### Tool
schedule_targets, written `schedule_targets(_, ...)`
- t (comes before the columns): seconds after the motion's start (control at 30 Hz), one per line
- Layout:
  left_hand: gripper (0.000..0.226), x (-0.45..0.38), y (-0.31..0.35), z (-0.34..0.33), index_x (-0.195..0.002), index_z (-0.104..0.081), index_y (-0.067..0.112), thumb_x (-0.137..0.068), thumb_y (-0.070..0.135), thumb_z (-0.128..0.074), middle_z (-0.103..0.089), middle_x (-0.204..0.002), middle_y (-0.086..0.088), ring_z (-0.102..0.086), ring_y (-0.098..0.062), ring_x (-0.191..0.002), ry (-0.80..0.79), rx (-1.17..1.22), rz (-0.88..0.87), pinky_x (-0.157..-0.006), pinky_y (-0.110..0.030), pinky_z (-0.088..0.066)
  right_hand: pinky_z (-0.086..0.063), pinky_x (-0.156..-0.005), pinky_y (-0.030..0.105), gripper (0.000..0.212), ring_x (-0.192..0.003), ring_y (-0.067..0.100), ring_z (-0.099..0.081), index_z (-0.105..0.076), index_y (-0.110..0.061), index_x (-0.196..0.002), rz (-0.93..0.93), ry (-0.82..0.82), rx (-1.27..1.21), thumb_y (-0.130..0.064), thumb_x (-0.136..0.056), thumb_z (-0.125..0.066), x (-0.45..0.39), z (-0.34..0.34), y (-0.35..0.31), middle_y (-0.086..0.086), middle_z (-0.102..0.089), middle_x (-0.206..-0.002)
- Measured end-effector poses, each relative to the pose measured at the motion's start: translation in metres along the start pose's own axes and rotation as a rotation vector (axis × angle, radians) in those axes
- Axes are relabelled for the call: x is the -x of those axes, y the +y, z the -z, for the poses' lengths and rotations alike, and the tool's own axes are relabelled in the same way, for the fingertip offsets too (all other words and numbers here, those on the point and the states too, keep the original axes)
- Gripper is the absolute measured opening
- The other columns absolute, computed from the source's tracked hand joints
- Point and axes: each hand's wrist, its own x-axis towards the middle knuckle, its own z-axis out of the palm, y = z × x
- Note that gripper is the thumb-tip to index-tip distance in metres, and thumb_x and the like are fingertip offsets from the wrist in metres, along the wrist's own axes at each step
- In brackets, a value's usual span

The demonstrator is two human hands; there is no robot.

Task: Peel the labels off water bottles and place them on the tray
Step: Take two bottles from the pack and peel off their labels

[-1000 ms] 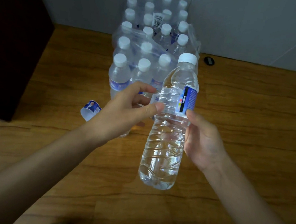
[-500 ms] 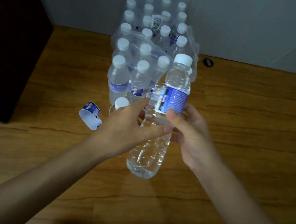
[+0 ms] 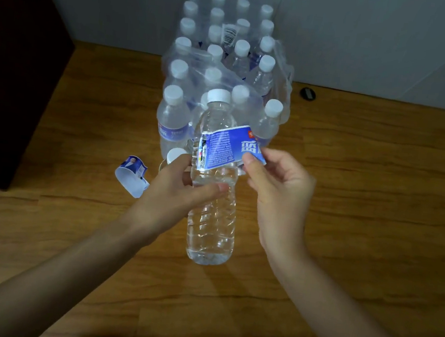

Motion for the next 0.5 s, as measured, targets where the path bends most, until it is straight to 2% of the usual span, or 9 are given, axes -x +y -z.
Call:
schedule_targets(0.07,0.035,0.001,-0.003,0.0,-0.109,-0.059,0.022,-0.077,0.022,-0.074,-0.073,-0.094,0.006,-0.07,-0.004,-0.084,0.012,-0.039,-0.014,-0.06,-0.014,-0.053,-0.049,-0.061,0.021,0.01,-0.066,0.008,-0.065,-0.068,-0.017,-0.078,0.12,-0.007,0.109,-0.008,-0.081,-0.071,-0.001,0.001,0.0,-0.002,-0.07,-0.071)
schedule_targets(0.17,0.037,0.003,-0.003,-0.002,-0.108,-0.059,0.019,-0.075,0.024,-0.075,-0.073,-0.095,0.006,-0.07,-0.005,-0.083,0.041,-0.063,-0.026,-0.066,-0.019,-0.056,-0.042,-0.058,0.012,0.01,-0.064,-0.002,-0.058,-0.066,-0.014,-0.077,0.278,-0.02,0.229,-0.006,-0.081,-0.071,0.0,0.007,-0.005,-0.008,-0.063,-0.071)
schedule_targets(0.23,0.036,0.003,-0.001,-0.002,-0.106,-0.058,0.02,-0.074,0.024,-0.076,-0.073,-0.094,0.005,-0.071,-0.006,-0.082,0.069,-0.076,-0.039,-0.071,-0.024,-0.057,-0.043,-0.059,0.013,0.005,-0.07,0.0,-0.057,-0.067,-0.011,-0.078,0.414,-0.032,0.326,-0.01,-0.081,-0.071,0.004,0.012,-0.009,-0.005,-0.06,-0.076)
schedule_targets(0.3,0.036,0.002,0.0,-0.001,-0.102,-0.058,0.025,-0.072,0.027,-0.079,-0.074,-0.093,0.005,-0.071,-0.007,-0.082,0.092,-0.1,-0.069,-0.073,-0.03,-0.057,-0.046,-0.06,0.018,0.008,-0.073,0.004,-0.056,-0.069,-0.004,-0.076,0.52,-0.021,0.398,-0.012,-0.08,-0.07,0.007,0.016,-0.009,0.0,-0.057,-0.081)
schedule_targets(0.4,0.045,0.001,-0.001,0.0,-0.1,-0.059,0.03,-0.061,0.042,-0.078,-0.074,-0.091,0.006,-0.071,-0.008,-0.083,0.123,-0.147,-0.096,-0.077,-0.039,-0.058,-0.046,-0.065,0.021,0.008,-0.074,0.01,-0.056,-0.068,0.002,-0.071,0.652,-0.005,0.422,0.0,-0.078,-0.071,0.011,0.019,-0.013,0.006,-0.056,-0.082)
schedule_targets(0.5,0.042,0.003,0.0,-0.004,-0.097,-0.058,0.031,-0.061,0.044,-0.075,-0.073,-0.086,0.009,-0.07,-0.006,-0.079,0.111,-0.186,-0.11,-0.072,-0.037,-0.057,-0.044,-0.066,0.02,0.009,-0.073,0.016,-0.057,-0.069,0.006,-0.066,0.819,-0.004,0.481,0.008,-0.074,-0.071,0.018,0.019,-0.018,0.013,-0.059,-0.079)
